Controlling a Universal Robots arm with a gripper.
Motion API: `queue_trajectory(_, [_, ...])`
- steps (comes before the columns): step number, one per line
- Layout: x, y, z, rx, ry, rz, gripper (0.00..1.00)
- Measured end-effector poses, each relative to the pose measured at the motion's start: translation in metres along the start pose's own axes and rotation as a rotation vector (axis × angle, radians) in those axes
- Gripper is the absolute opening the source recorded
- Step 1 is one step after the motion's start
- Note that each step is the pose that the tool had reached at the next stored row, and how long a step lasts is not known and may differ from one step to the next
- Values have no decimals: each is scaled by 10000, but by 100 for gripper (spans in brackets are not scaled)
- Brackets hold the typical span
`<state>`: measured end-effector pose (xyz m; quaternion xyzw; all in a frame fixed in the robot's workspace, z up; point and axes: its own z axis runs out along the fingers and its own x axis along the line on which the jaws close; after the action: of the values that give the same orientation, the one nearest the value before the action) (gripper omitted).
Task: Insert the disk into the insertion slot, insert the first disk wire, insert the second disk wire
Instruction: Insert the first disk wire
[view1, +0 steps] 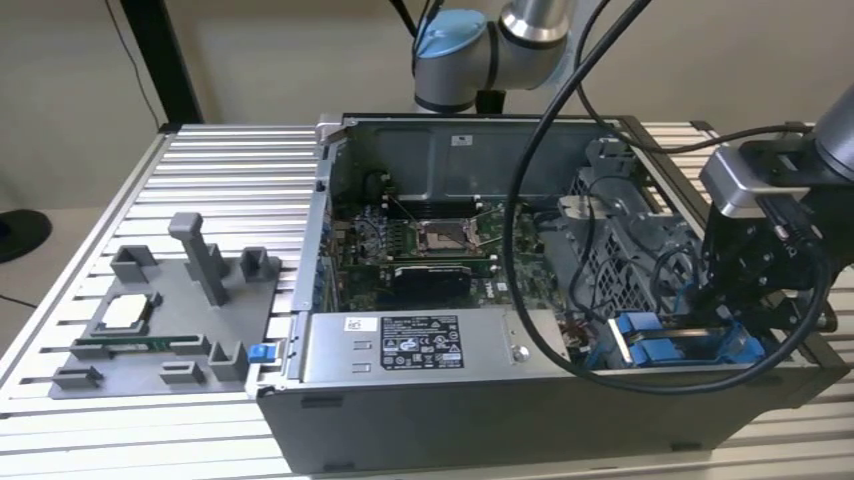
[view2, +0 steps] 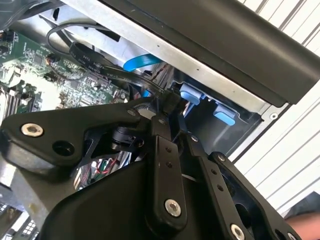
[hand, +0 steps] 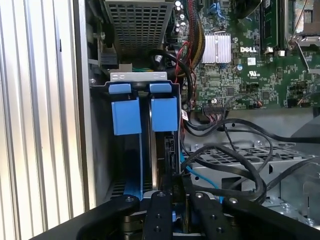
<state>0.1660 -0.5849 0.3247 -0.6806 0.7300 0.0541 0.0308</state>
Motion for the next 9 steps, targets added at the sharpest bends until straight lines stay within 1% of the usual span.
queue_trajectory(2, [0,0,0,0,2,0,0])
queue_trajectory(3, [1,1,2,-3,1,1,100])
queue_trajectory(4, [3,0,8,-4,-12,1,100])
queue_trajectory(5, [4,-1,25,-6,-47,0,100])
queue_trajectory(6, [5,-1,28,-8,-49,0,100])
queue_trajectory(7, [3,-1,15,-6,-24,0,100])
queue_trajectory(8, [3,-1,8,-5,-14,0,100])
queue_trajectory(9, [3,0,4,-5,-17,1,100])
